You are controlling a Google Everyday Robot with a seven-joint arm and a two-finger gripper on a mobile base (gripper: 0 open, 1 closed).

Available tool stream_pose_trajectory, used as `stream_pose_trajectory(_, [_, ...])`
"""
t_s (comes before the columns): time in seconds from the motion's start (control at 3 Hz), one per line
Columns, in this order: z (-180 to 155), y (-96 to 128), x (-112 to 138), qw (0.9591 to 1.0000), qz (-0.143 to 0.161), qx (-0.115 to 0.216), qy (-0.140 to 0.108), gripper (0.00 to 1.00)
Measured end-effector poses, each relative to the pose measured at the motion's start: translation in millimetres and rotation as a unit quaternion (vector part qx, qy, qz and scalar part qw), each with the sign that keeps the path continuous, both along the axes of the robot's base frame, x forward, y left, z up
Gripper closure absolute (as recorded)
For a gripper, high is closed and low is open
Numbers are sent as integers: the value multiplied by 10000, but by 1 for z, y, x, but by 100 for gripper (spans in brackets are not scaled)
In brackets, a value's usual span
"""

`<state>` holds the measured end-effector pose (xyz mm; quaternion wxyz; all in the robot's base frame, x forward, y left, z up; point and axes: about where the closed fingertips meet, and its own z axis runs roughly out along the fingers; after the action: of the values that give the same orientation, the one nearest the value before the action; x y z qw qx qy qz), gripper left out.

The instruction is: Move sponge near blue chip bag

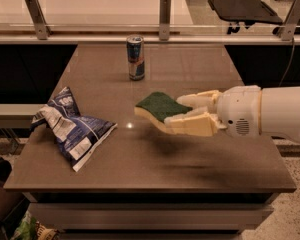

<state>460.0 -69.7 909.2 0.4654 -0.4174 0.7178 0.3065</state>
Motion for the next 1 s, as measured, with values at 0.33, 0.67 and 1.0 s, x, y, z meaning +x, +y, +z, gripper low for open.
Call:
stream_pose_trajectory(0.33, [-9, 13, -8, 9992, 388, -1, 94, 100])
stream_pose_trajectory(0.67, [-15, 24, -15, 9969, 777, 52, 128, 100])
stream_pose_trajectory(1.0, [-16, 32, -22, 9932, 1153, 63, 149, 100])
